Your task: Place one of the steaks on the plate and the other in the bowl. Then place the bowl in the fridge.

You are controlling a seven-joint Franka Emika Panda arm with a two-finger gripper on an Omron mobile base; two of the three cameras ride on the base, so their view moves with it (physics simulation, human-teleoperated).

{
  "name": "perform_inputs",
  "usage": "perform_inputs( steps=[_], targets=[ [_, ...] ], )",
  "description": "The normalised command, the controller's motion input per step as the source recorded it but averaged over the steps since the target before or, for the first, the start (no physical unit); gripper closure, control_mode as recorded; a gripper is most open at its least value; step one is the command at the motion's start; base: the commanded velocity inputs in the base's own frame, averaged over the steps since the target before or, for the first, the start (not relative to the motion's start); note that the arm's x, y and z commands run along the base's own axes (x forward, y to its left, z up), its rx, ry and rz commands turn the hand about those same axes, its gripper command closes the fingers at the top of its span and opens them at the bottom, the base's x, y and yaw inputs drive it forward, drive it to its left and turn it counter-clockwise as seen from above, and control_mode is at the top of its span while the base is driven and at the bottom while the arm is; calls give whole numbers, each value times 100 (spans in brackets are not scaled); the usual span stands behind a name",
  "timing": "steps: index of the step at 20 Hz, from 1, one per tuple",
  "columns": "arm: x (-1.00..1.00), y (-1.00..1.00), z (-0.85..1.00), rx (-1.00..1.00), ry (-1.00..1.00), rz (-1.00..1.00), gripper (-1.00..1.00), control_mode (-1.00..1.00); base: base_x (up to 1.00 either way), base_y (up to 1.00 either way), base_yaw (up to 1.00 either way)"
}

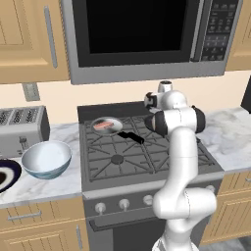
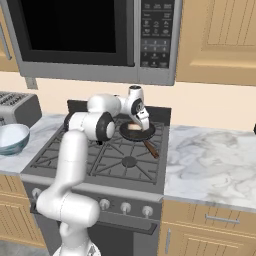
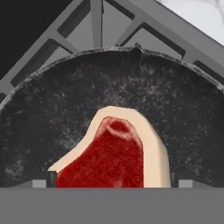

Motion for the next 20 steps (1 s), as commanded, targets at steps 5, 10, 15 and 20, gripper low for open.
perform_inputs(
  steps=[5,10,15,20],
  targets=[
    [19,3,-100,0,7,-2,-100,-100,0,0,0],
    [-16,1,-100,0,11,0,-100,-100,0,0,0],
    [-90,51,-100,1,0,-2,100,-100,0,0,0],
    [-74,0,-26,12,-28,-16,100,-100,0,0,0]
  ],
)
